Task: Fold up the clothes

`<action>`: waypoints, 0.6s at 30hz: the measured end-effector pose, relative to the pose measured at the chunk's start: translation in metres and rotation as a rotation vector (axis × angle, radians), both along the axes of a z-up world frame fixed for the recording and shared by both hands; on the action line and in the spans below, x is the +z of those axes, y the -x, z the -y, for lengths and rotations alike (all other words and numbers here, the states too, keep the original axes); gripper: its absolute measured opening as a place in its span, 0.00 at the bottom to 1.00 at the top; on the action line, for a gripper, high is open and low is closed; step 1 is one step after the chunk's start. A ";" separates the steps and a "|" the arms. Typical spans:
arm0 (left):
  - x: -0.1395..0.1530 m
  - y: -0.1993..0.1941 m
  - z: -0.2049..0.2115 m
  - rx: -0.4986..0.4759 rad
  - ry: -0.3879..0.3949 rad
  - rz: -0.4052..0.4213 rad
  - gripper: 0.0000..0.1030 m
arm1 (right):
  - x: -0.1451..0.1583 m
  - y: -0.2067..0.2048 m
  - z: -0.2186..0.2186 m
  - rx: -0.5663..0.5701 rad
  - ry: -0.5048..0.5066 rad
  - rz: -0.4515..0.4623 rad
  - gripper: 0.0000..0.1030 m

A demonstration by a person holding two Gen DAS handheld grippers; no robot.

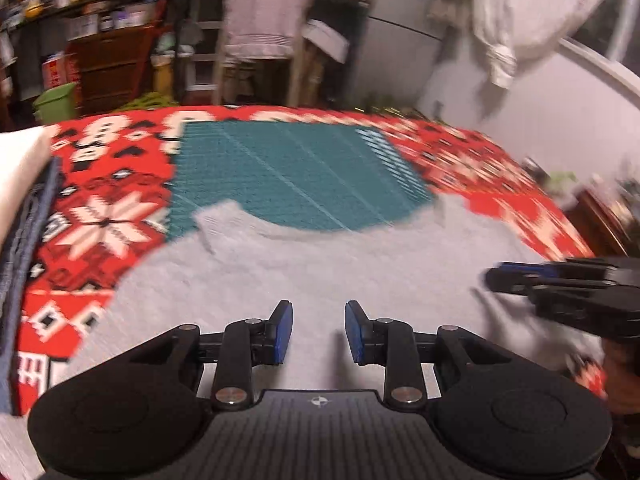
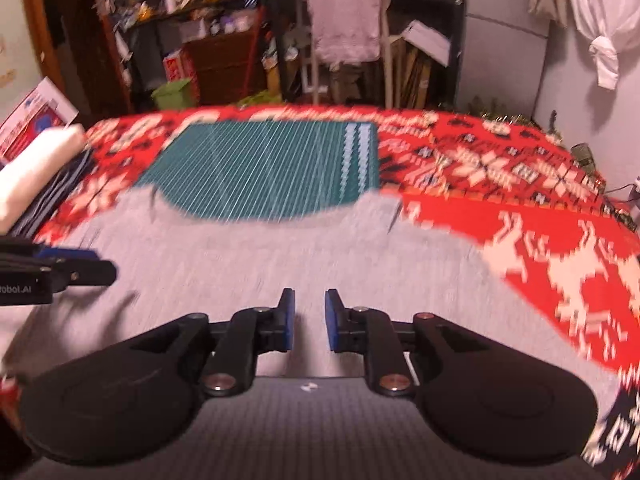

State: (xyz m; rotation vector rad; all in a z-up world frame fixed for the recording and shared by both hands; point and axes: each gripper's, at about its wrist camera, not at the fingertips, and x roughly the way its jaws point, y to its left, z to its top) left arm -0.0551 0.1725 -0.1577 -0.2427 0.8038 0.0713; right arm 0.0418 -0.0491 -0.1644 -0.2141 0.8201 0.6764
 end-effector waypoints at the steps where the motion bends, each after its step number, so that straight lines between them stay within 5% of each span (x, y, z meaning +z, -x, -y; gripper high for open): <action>1: 0.001 0.004 0.008 -0.032 -0.003 -0.004 0.28 | -0.001 0.009 0.001 0.015 0.006 -0.010 0.17; 9: -0.016 0.030 0.055 -0.209 -0.079 -0.085 0.28 | -0.013 0.072 0.005 0.142 0.110 -0.017 0.17; 13: -0.023 0.044 0.062 -0.228 -0.117 -0.086 0.27 | -0.012 0.085 0.014 0.146 0.120 0.002 0.17; 18: -0.019 0.051 0.060 -0.189 -0.074 -0.077 0.28 | -0.004 0.088 0.022 0.104 0.106 0.017 0.17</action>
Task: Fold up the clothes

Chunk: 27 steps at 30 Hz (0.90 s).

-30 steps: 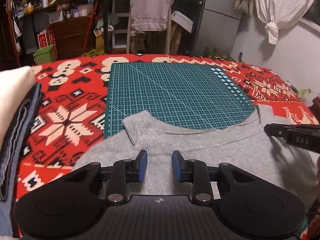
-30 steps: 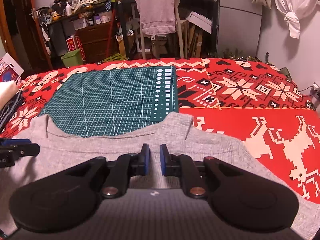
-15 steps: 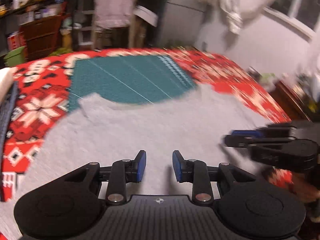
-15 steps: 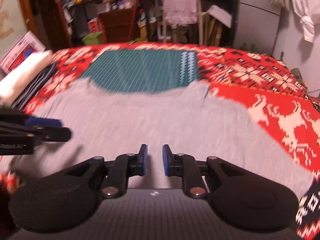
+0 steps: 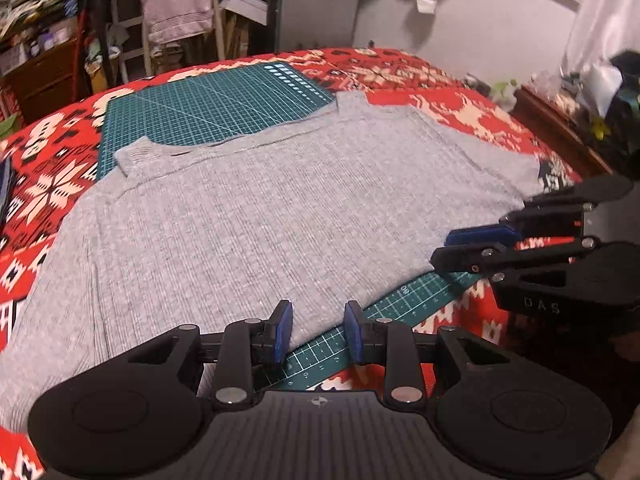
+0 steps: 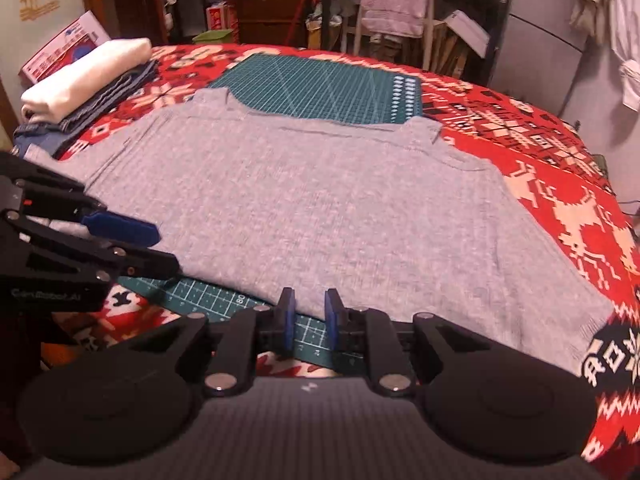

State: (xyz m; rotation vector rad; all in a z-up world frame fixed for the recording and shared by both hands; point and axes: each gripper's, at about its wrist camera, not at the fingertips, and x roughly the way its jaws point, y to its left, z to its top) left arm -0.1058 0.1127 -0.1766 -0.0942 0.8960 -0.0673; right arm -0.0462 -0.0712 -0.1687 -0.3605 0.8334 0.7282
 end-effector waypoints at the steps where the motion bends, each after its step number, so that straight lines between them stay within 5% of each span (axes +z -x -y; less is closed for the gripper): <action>1: 0.003 0.001 0.001 0.015 -0.001 0.012 0.29 | 0.002 -0.001 0.001 -0.013 -0.008 0.007 0.18; 7: 0.030 0.003 0.003 0.124 0.013 0.095 0.61 | 0.020 -0.008 0.005 -0.105 -0.031 0.027 0.34; 15: 0.097 0.006 0.005 0.295 0.029 0.109 0.76 | 0.074 0.006 0.013 -0.136 -0.082 0.073 0.72; 23: 0.069 0.015 0.003 0.297 0.093 0.019 0.84 | 0.070 0.027 0.010 -0.148 -0.059 0.105 0.86; 27: 0.058 0.018 0.002 0.318 0.072 0.051 0.85 | 0.060 0.027 0.014 -0.194 -0.072 0.131 0.99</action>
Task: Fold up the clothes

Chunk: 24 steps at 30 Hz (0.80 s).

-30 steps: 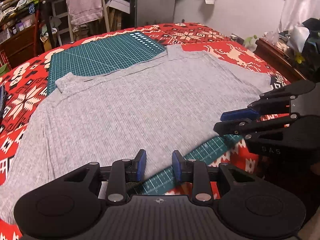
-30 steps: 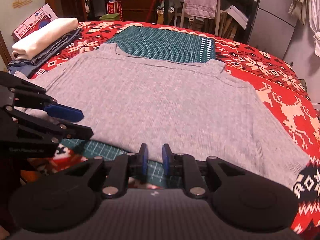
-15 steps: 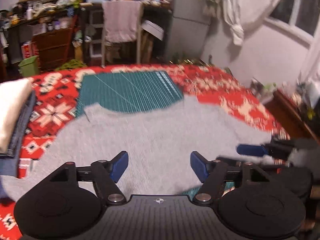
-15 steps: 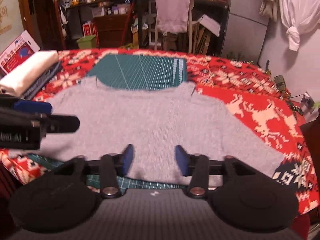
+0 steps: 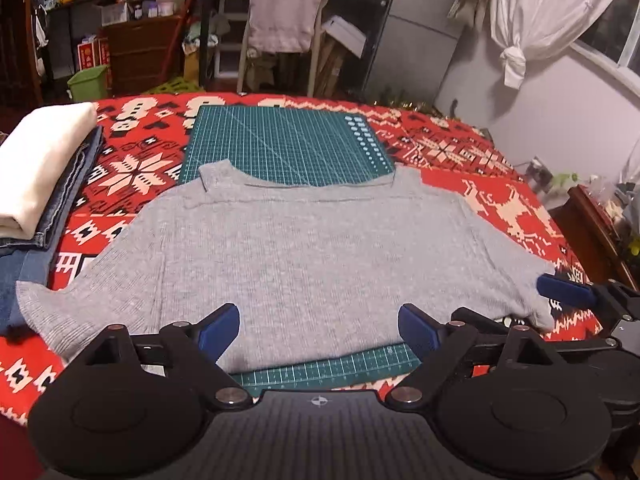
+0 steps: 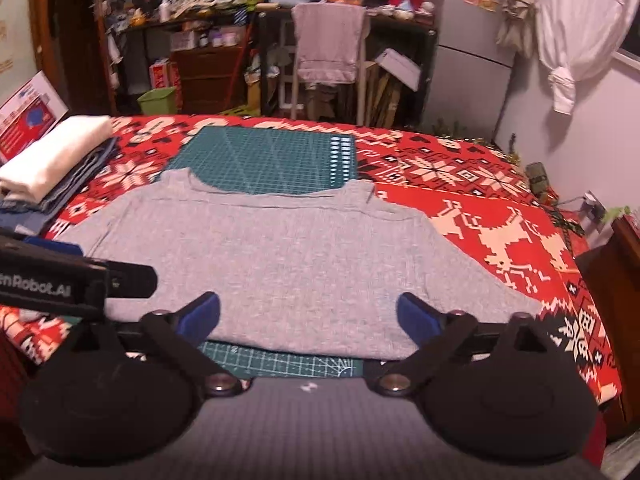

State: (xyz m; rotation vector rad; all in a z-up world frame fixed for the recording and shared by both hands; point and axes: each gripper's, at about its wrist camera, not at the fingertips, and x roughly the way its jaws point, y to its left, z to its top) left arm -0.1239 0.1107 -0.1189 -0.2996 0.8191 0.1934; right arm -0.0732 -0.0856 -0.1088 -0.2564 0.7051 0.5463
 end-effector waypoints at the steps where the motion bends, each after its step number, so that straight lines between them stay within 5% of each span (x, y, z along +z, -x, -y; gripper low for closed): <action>1: -0.002 0.001 0.000 0.000 -0.001 0.012 0.85 | -0.001 -0.001 0.001 -0.008 0.001 0.006 0.99; 12: -0.017 -0.004 0.002 -0.045 -0.133 0.057 0.87 | -0.021 -0.009 -0.004 0.046 0.017 -0.044 1.00; 24: -0.015 -0.002 -0.005 -0.040 -0.063 0.113 0.87 | -0.020 -0.013 -0.001 0.020 -0.031 0.005 1.00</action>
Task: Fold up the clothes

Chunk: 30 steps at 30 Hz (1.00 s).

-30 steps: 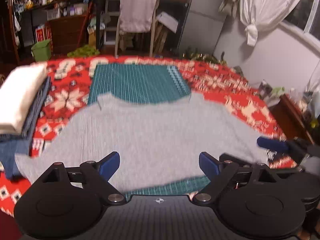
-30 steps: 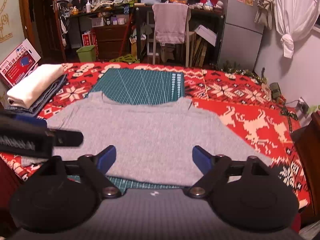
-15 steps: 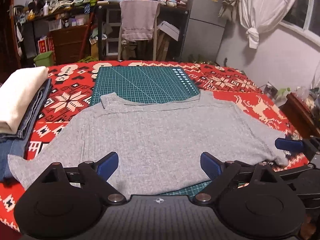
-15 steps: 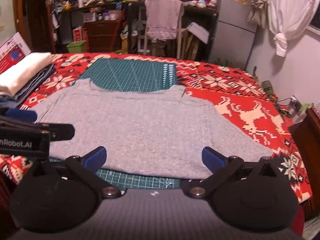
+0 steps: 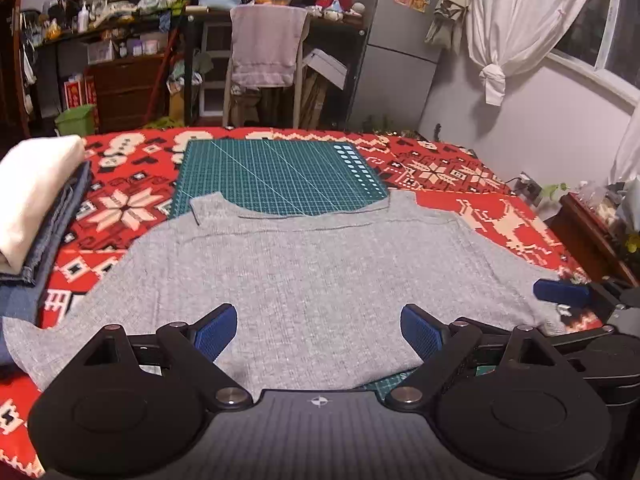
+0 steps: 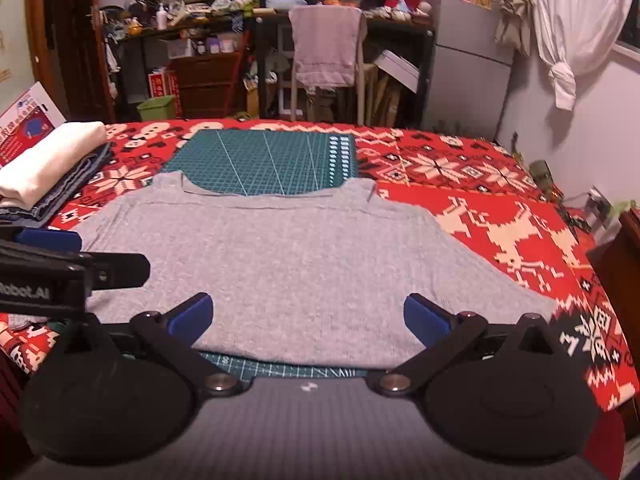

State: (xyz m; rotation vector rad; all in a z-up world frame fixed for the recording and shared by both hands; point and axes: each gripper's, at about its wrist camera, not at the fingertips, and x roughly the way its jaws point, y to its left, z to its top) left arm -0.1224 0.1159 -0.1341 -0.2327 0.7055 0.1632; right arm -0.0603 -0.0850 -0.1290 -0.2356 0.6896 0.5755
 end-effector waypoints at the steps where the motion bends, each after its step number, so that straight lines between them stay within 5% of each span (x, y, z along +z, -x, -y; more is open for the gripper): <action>1: -0.001 0.000 0.001 0.004 -0.004 0.003 0.87 | -0.001 0.000 0.000 0.005 -0.002 0.000 1.00; 14: -0.014 -0.001 -0.006 0.050 0.126 -0.015 0.84 | -0.012 -0.003 0.012 0.015 -0.113 -0.058 0.97; 22: -0.024 0.007 -0.001 0.063 0.155 -0.031 0.54 | -0.021 -0.001 0.011 0.009 -0.099 -0.117 0.61; 24: -0.026 0.009 -0.001 0.069 0.146 -0.025 0.39 | -0.023 -0.002 0.014 -0.001 -0.106 -0.143 0.54; 30: -0.031 0.013 -0.002 0.086 0.156 -0.025 0.24 | -0.021 0.009 0.013 0.056 -0.106 -0.120 0.37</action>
